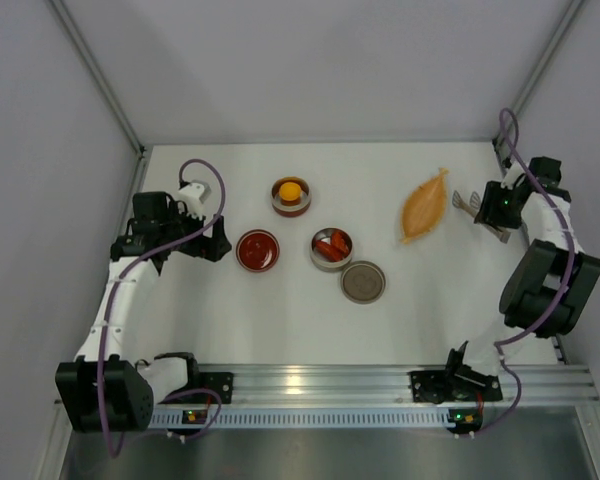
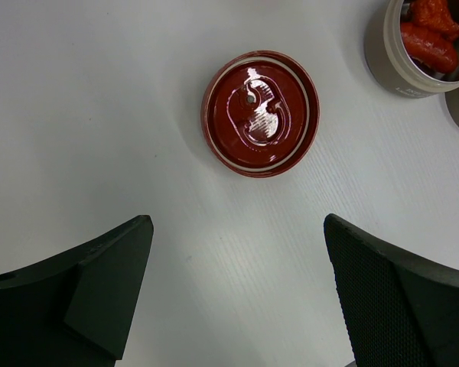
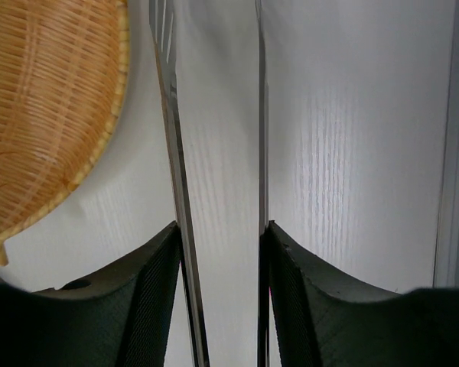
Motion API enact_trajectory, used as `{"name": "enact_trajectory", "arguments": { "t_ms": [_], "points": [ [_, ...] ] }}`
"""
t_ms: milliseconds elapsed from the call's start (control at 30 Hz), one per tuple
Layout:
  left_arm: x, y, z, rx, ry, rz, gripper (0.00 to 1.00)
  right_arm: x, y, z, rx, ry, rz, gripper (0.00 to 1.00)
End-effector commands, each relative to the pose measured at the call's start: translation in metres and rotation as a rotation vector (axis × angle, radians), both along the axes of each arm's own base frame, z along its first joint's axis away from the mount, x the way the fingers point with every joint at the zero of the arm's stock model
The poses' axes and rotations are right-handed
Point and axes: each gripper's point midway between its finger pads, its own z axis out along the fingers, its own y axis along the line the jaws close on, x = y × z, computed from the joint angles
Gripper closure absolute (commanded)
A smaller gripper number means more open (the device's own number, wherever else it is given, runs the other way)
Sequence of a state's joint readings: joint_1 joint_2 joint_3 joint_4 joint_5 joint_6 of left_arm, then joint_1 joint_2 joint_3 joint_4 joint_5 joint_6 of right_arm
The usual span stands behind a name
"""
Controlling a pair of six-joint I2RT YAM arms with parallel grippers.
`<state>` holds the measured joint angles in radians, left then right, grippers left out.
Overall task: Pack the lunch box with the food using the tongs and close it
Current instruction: Place the clamp at the center of the board.
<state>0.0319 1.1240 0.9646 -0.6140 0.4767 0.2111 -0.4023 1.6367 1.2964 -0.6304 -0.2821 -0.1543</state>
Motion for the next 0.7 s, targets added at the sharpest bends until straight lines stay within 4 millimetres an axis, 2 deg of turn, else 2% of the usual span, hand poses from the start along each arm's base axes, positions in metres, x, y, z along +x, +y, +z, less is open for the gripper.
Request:
{"name": "enact_trajectory", "arguments": {
  "t_ms": [0,100,233,433,600,667],
  "points": [
    [0.008,0.0,0.005,0.002,-0.027,0.001,0.02,0.03,-0.02,0.001,-0.056,-0.073,0.015,0.54],
    [0.008,0.0,0.006,0.005,-0.029,-0.001,0.02,0.029,-0.023,-0.021,-0.069,-0.034,0.036,0.52],
    [0.009,0.0,0.005,0.005,-0.026,-0.001,0.02,0.013,-0.016,-0.047,-0.053,0.035,0.085,0.4],
    [0.007,-0.001,0.007,-0.006,-0.025,-0.002,0.02,-0.013,-0.006,-0.067,-0.052,0.101,0.144,0.36],
    [0.004,0.0,0.01,-0.003,-0.035,0.003,0.02,-0.027,-0.004,-0.077,-0.067,0.132,0.172,0.33],
    [0.003,0.001,0.01,0.005,-0.035,0.005,0.02,-0.032,-0.001,-0.079,-0.06,0.142,0.18,0.23]
  ]
}}
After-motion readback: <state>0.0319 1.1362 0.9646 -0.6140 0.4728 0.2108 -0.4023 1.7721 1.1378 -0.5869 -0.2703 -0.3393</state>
